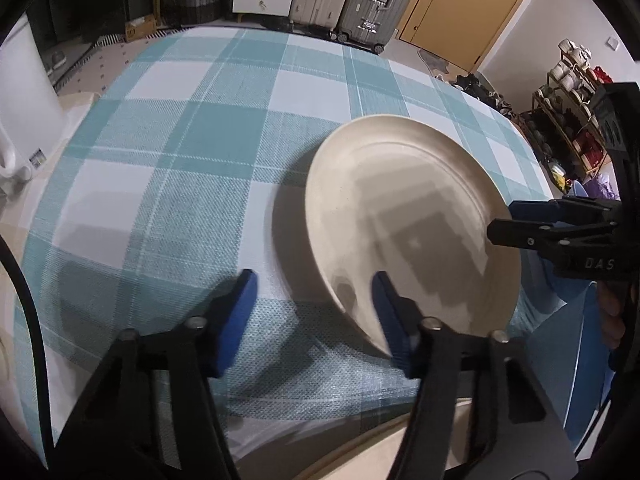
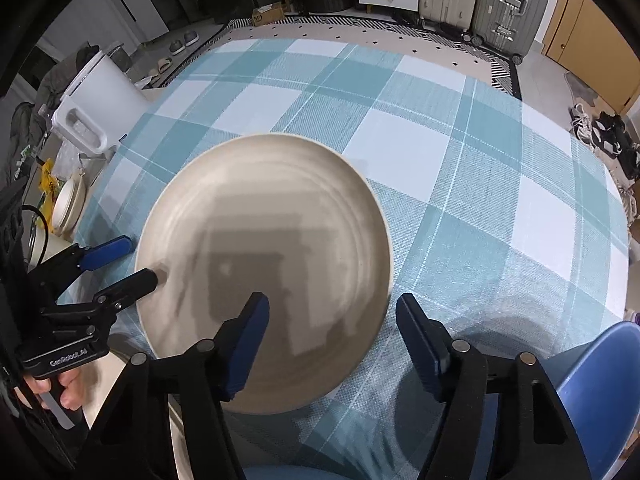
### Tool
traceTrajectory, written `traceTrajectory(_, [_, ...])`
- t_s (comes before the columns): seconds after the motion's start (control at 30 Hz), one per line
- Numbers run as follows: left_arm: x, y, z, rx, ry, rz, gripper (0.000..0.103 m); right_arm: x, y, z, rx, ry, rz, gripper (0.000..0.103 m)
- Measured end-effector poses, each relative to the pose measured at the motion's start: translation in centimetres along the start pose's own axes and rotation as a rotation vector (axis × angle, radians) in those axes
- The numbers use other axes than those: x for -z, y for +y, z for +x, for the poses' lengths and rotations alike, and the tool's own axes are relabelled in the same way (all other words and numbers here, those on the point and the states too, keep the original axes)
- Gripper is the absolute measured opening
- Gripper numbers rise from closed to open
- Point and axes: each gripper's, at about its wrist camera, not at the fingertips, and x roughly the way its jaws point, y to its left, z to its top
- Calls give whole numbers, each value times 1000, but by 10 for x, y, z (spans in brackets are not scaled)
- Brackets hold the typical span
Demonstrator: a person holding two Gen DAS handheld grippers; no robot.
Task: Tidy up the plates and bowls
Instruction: 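Close both grippers on the rim of the remaining cream plate, then lift the cream plate with both grippers and carry it toward the stack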
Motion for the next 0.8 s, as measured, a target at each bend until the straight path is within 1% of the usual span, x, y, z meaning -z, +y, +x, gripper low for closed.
traceTrajectory(0.03, [0, 0, 2, 3, 4, -1, 47, 0, 0, 2, 10, 5, 0, 60])
traceTrajectory(0.1, [1, -1, 5, 6, 10, 5, 37, 1, 0, 4, 15, 6, -2, 57])
traceTrajectory(0.13, [1, -2, 6, 0, 7, 10, 36, 1, -1, 4, 19, 5, 0, 53])
traceTrajectory(0.2, [1, -3, 7, 7, 14, 12, 29, 2, -2, 4, 31, 3, 1, 48])
traceTrajectory(0.23, [0, -3, 7, 14, 16, 11, 28, 3, -3, 3, 34, 1, 1, 45])
traceTrajectory(0.27, [0, -4, 8, 20, 19, 10, 24, 3, -3, 3, 40, 2, -5, 45])
traceTrajectory(0.33, [-1, -7, 9, 25, 20, 20, 19, 3, -4, 3, 55, 5, -13, 37])
traceTrajectory(0.37, [0, -9, 9, 19, 19, 26, 16, 4, -4, 4, 64, 7, -12, 35])
traceTrajectory(0.43, [0, -12, 9, -6, 13, 40, 16, 5, -5, 3, 73, -2, -17, 28])
traceTrajectory(0.53, [-1, -13, 8, -13, 5, 46, 16, 7, -6, 1, 84, -20, -18, 21])
traceTrajectory(0.8, [-2, -12, -8, -35, -32, 53, 16, 7, -1, -7, 85, -66, -22, 21])
